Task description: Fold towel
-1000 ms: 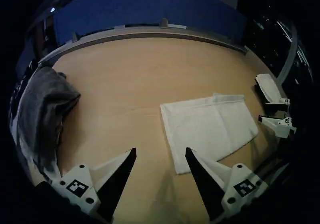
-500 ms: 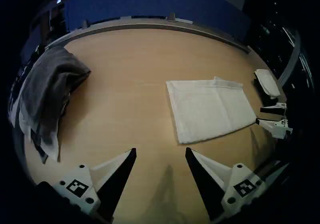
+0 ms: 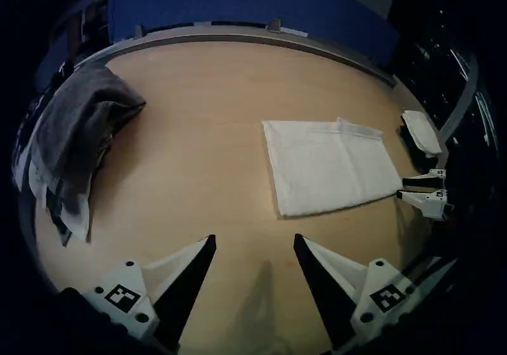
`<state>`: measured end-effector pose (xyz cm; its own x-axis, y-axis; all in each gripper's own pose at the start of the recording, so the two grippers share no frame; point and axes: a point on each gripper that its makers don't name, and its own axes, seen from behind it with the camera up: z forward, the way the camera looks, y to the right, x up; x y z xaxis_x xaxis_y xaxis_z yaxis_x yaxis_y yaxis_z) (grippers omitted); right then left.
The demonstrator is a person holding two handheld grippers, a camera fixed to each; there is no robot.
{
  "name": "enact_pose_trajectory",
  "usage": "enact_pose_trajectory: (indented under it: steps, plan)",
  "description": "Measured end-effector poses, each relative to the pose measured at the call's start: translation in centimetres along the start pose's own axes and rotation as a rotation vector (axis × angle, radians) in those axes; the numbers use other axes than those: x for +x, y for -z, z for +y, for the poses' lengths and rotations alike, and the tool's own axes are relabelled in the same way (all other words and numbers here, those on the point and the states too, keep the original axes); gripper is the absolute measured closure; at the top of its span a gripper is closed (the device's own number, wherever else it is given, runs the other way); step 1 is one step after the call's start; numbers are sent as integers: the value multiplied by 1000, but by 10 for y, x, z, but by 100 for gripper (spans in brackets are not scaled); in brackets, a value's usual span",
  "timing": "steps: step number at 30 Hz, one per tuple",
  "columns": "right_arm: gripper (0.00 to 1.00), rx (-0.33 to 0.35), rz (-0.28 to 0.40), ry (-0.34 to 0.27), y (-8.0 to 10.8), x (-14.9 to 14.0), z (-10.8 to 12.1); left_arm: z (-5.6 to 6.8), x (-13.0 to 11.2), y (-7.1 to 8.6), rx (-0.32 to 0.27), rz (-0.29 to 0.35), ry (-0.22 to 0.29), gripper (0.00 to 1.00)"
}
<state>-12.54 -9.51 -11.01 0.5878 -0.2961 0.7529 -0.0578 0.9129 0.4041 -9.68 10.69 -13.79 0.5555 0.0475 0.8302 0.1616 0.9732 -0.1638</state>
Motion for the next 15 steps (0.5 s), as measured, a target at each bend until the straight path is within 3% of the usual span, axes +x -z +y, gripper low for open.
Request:
enact_pose_trajectory:
  steps: [11,15]
  plan:
    - [58,20,-13,-23,-2,-1,0,2,3,0,-8,2,1,9]
    - [73,10,-15,-29,-2,-2,2,3,5,-1,-10,1,-1,9]
